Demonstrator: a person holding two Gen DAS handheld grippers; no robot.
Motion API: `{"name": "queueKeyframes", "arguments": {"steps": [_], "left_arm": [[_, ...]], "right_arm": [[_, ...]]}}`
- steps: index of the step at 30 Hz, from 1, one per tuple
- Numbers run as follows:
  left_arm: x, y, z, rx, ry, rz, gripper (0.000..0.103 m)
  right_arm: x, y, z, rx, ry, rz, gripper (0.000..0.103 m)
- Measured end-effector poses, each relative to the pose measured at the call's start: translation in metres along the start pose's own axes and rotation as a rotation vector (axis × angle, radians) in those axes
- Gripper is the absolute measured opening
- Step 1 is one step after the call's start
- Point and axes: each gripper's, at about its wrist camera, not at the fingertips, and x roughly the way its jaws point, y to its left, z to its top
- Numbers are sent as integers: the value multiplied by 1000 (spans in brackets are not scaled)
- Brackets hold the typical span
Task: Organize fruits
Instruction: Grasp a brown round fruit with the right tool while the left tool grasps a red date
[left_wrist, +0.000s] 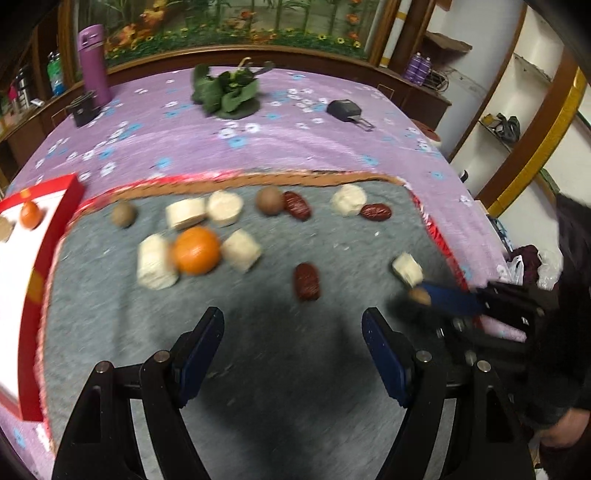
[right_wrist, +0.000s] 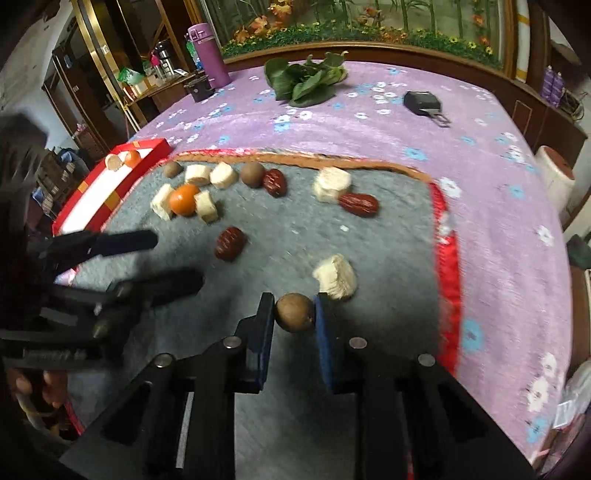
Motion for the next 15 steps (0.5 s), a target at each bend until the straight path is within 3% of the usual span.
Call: {"name": "queueKeyframes", "arguments": {"steps": [5,7,11,14,15], "left_arm": [[19,-8,10,-19,13,-41,75],[28,-9,13,-35,32,-60,65],[35,-12,15,-34,37,-63,57],[38,-15,16,-1,30,-42,42],[39,-15,16,6,26,-37,31]], "right_arm": [[-5,-22,-13,60,11,6,24],[-6,-27,-15,76,8,14,23],[-8,-32,-18,90,0,25,23],[-7,-34,-19,93,1,30,23],[-6,-34,-19,95,0,32,23]]}}
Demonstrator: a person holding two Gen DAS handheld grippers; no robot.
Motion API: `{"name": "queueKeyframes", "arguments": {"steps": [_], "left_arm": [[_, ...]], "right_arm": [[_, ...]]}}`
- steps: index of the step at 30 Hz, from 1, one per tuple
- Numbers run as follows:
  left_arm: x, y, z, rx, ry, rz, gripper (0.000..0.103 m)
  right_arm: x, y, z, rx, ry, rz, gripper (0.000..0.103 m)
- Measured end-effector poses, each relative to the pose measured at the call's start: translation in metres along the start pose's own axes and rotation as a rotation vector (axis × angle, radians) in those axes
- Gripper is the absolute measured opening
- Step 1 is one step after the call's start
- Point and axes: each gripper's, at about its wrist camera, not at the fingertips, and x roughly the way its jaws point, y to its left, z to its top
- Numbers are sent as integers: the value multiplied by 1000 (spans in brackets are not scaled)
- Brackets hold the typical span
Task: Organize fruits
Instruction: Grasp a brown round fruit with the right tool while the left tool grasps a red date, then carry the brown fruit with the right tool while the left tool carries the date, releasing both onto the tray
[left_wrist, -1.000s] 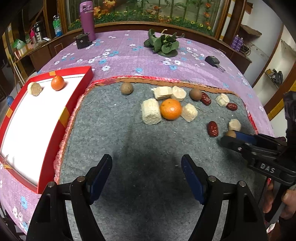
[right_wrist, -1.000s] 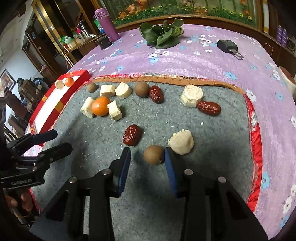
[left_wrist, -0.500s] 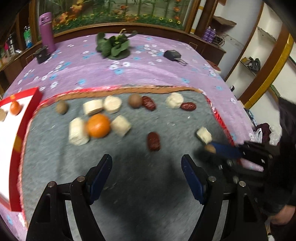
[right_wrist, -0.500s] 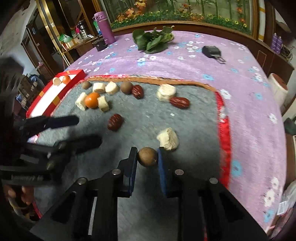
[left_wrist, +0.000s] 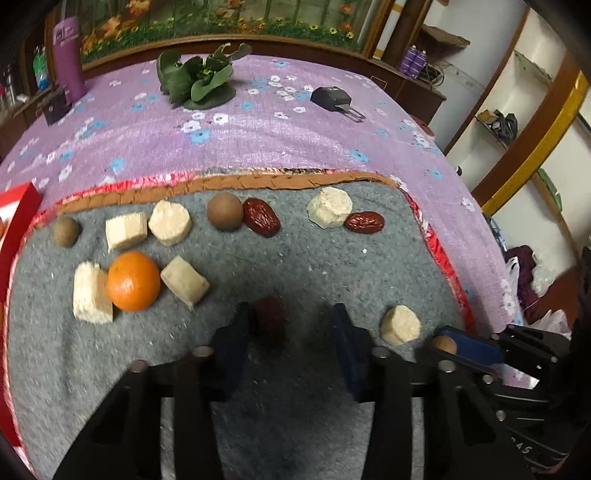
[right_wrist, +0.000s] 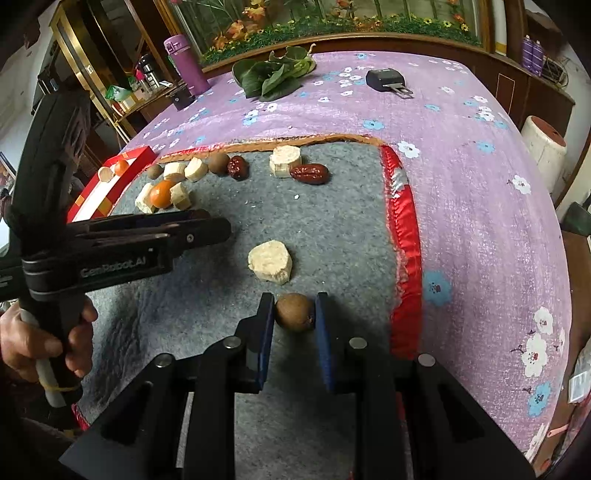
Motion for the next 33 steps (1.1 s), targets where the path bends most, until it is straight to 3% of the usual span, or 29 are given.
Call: {"name": "queueKeyframes", "arguments": {"steps": [1,2,5,18,33], "left_arm": [[0,2,0,3,-2,5,18],[0,6,0,-2,-2,-4,17],[-2,14,-1,-26,-7,-37,17],[-28,9,-25,76,-58,28,17],[-69,51,-68,29,-68,51,17]], "right_arm": [[0,0,0,0,-1,0,23],[1,0,0,0,-2,0,23],[1,1,0,-4,-3,-6,23],[-4,16,-11,-21,2,-46,24],[8,69,-18,-53,44,-29,24]]}}
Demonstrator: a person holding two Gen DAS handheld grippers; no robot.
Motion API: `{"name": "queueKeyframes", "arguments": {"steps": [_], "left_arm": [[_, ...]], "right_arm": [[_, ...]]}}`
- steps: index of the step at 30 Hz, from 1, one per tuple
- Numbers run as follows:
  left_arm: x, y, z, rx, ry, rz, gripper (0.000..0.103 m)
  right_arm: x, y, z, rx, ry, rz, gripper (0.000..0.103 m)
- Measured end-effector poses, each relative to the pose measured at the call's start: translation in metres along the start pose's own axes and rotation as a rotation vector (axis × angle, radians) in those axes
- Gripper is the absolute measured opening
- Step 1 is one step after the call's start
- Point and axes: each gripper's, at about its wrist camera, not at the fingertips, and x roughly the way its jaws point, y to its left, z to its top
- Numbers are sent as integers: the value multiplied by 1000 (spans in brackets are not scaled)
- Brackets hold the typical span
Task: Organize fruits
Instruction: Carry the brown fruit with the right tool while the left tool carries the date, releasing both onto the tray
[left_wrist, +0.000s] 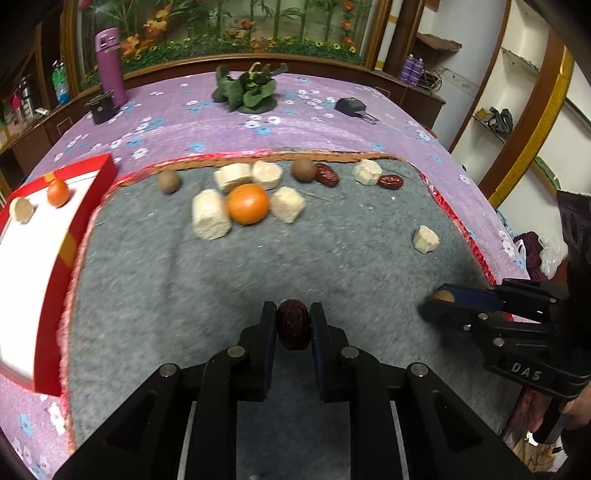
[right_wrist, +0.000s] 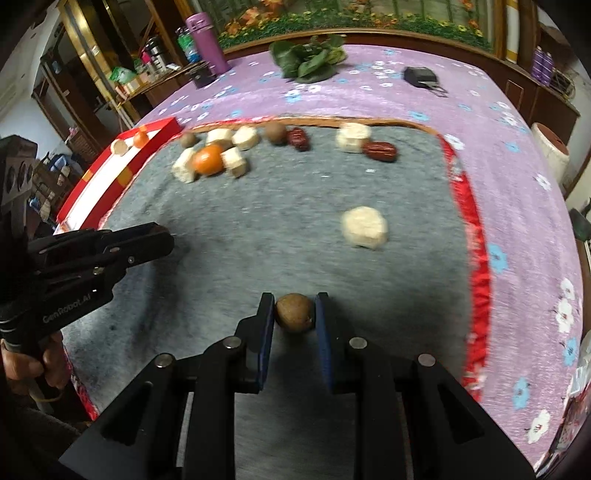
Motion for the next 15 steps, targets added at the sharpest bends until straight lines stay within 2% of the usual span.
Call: {"name": "queueKeyframes", "arguments": {"steps": [15], "left_arm": [[-40,58,-4,-56,-72,17,17]], "right_arm": [[23,100,32,-145,19,72,24]]}}
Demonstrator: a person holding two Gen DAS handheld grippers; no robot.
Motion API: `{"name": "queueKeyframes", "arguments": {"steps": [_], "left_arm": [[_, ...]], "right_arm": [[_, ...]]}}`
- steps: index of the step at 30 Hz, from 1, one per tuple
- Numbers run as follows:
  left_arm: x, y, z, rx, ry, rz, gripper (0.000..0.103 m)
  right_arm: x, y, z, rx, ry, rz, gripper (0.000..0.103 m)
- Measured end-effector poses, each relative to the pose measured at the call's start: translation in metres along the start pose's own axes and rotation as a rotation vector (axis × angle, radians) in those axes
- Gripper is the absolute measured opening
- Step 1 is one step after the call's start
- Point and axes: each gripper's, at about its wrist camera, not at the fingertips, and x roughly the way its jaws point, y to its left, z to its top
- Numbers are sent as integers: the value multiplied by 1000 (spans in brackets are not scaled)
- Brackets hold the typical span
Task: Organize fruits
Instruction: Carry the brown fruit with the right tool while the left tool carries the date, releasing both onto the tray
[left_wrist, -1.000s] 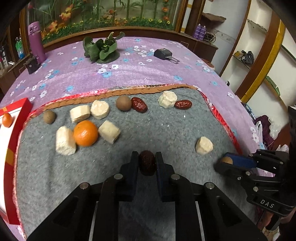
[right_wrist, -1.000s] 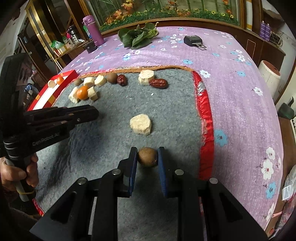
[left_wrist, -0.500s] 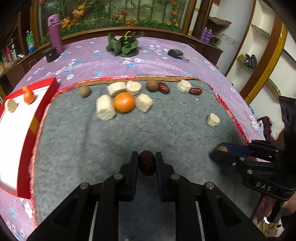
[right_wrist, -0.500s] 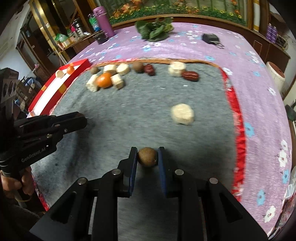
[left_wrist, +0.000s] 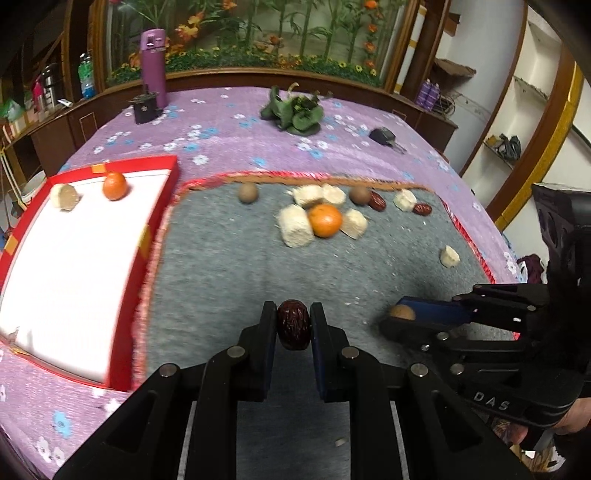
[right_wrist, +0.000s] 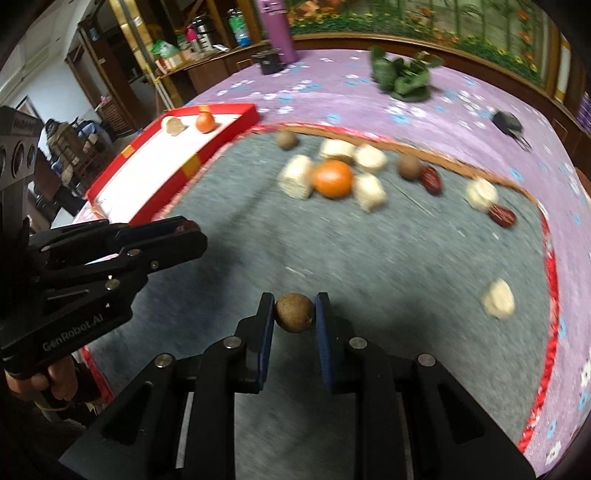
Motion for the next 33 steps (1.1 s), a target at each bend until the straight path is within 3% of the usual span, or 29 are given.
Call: {"name": "queueKeyframes", "arguments": {"steps": [10,17,25,33], "left_arm": [[-24,61,12,-90,-63,38,17],[-32,124,21,-190,-90,119,16],[-22,204,35,-294,-78,235,16],[12,259,51,-362,-19,288,16]], "right_arm": [[21,64,51,-112,-11,55,24],[48,109,93,-176,-13,108,24],[95,154,148,-210,-9,156,24],[148,176,193,-231,13,120,25]]}}
